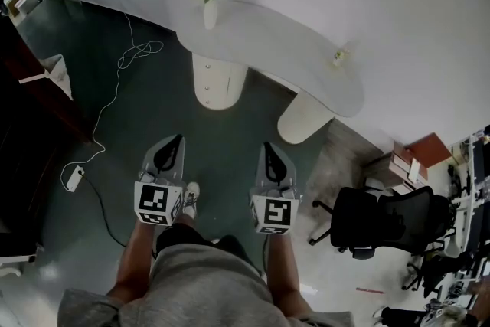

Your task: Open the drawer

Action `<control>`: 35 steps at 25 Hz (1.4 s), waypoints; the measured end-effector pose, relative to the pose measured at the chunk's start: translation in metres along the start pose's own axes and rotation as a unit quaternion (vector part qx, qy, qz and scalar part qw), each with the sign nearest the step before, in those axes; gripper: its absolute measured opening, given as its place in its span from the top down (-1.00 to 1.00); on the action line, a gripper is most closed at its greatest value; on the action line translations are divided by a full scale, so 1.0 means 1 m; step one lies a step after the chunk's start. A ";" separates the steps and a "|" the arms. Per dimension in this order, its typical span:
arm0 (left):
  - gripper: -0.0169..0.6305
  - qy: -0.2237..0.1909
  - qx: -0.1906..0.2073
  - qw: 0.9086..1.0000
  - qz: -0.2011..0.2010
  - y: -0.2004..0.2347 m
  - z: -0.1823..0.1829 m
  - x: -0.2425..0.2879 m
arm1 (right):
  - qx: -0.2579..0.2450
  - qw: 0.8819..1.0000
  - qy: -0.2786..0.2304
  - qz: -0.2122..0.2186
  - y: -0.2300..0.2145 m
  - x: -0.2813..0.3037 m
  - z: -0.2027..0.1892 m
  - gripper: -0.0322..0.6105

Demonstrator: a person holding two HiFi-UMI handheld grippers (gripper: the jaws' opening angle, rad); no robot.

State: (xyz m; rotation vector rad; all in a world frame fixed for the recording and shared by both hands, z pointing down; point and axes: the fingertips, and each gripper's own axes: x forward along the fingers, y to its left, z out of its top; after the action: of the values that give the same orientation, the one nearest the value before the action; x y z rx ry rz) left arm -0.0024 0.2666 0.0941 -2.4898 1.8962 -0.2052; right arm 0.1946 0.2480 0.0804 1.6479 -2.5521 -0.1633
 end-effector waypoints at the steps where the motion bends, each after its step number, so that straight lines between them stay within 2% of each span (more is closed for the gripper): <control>1: 0.91 0.001 -0.001 1.000 -0.003 0.008 0.000 0.011 | -0.001 1.000 0.004 -0.002 0.000 0.012 0.000 0.89; 19: 0.91 0.033 -0.020 0.997 -0.065 0.127 -0.028 0.179 | -0.007 0.998 0.047 -0.035 0.010 0.211 -0.020 0.89; 29: 0.91 0.055 -0.031 0.995 -0.074 0.168 -0.066 0.245 | -0.011 0.997 0.077 -0.027 0.014 0.289 -0.062 0.89; 35: 0.91 0.065 -0.035 0.994 -0.076 0.176 -0.100 0.291 | 0.004 0.996 0.092 -0.018 0.010 0.335 -0.100 0.89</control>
State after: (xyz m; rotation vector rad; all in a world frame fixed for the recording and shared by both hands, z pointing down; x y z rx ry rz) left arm -0.1067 -0.0524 0.2081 -2.7338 1.7852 -0.3136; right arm 0.0622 -0.0573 0.1890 1.6305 -2.3926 -0.0030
